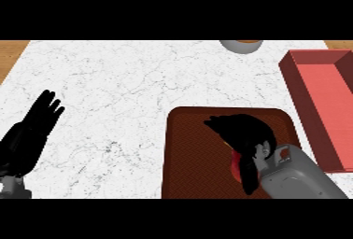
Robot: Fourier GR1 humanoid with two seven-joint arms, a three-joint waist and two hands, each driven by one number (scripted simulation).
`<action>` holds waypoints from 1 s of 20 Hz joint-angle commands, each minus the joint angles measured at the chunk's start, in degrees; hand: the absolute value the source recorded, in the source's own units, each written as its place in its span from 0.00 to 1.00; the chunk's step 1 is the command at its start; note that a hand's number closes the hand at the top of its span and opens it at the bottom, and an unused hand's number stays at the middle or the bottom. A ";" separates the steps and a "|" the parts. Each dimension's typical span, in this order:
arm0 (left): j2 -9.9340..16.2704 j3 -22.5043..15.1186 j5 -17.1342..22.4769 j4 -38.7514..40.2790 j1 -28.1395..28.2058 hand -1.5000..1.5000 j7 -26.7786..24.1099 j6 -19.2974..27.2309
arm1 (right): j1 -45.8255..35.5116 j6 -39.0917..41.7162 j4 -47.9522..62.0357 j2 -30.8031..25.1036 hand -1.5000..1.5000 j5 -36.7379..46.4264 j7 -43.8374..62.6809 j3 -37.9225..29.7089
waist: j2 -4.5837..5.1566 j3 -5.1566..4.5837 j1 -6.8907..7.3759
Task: Pick the pear from the tray and place it in the cardboard box
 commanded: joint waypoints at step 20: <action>-0.90 3.97 -1.43 1.70 -4.64 0.50 3.88 -2.31 | 4.92 5.83 6.06 6.61 0.00 16.71 -2.46 1.26 | 0.05 0.01 -0.17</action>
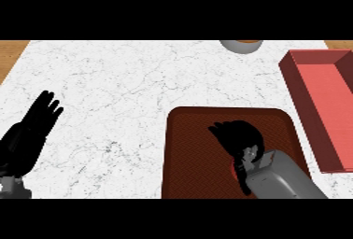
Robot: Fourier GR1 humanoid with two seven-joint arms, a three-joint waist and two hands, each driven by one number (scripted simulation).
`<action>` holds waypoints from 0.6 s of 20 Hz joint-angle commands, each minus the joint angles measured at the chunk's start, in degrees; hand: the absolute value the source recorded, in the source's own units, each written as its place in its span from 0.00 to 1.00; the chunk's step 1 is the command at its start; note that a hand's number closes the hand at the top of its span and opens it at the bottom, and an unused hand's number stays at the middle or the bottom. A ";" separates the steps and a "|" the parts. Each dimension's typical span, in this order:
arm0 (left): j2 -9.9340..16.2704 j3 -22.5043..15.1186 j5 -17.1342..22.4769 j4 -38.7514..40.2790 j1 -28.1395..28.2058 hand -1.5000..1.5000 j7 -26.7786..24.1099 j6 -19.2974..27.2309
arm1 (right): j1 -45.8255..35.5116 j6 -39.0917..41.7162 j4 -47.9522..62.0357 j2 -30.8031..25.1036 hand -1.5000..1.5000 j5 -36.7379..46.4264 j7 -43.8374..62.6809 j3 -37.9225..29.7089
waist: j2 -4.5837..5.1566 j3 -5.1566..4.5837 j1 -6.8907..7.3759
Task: Pick the pear from the tray and place it in the cardboard box
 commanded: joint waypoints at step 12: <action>-3.80 -0.56 -3.23 -0.63 1.33 0.50 -1.27 -0.54 | 5.46 -0.71 2.22 -3.66 0.00 10.41 -10.39 -0.44 | 0.00 0.02 -0.01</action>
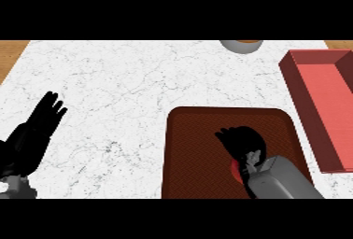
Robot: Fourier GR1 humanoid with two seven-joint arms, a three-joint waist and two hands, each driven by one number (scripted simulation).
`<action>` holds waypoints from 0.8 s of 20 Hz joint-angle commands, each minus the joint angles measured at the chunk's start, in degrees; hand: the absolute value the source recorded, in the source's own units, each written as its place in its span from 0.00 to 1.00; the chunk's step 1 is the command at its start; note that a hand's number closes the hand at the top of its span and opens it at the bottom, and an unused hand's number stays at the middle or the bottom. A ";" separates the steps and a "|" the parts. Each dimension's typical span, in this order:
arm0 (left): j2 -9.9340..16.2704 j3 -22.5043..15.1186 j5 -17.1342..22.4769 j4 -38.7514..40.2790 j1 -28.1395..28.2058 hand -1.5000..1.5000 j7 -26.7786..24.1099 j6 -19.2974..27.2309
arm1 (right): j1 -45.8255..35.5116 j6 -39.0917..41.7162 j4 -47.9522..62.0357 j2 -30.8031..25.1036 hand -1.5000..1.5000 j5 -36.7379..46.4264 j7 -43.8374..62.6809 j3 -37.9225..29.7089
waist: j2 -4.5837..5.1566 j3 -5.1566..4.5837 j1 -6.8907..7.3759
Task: Pick the pear from the tray and place it in the cardboard box
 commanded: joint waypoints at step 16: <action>0.71 3.65 1.16 -0.47 -2.57 0.50 3.17 -2.53 | -1.17 -6.05 5.79 3.47 1.00 12.35 -14.71 -0.31 | 0.00 -0.01 0.02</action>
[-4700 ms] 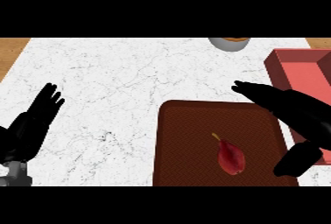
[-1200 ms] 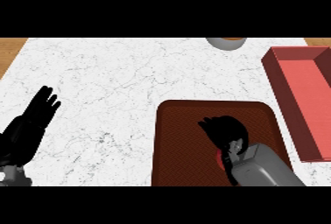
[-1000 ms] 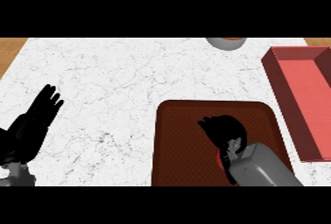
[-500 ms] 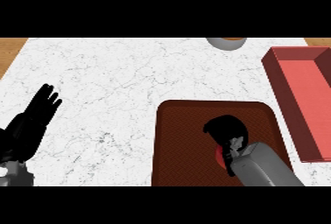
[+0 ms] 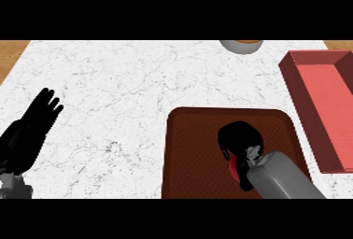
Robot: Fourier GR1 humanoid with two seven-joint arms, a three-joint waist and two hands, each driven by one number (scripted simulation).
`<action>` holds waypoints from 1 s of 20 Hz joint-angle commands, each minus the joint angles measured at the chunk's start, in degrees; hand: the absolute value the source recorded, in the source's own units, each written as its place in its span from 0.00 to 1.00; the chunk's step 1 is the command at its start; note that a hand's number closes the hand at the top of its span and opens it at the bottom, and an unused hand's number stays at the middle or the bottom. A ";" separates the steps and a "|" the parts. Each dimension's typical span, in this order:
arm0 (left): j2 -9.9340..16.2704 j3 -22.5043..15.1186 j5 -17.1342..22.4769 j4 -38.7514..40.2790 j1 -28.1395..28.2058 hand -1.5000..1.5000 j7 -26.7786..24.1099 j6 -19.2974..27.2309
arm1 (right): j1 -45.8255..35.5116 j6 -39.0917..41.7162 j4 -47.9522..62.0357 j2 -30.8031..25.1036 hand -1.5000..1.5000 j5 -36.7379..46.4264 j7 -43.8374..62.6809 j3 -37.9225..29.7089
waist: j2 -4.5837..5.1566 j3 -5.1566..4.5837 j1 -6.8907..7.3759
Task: Pick the pear from the tray and place it in the cardboard box
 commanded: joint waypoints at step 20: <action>-1.85 -1.41 -2.03 1.32 -2.44 0.50 0.05 1.18 | -27.96 -35.49 25.82 6.68 1.00 11.45 24.43 -29.27 | 0.38 0.12 0.76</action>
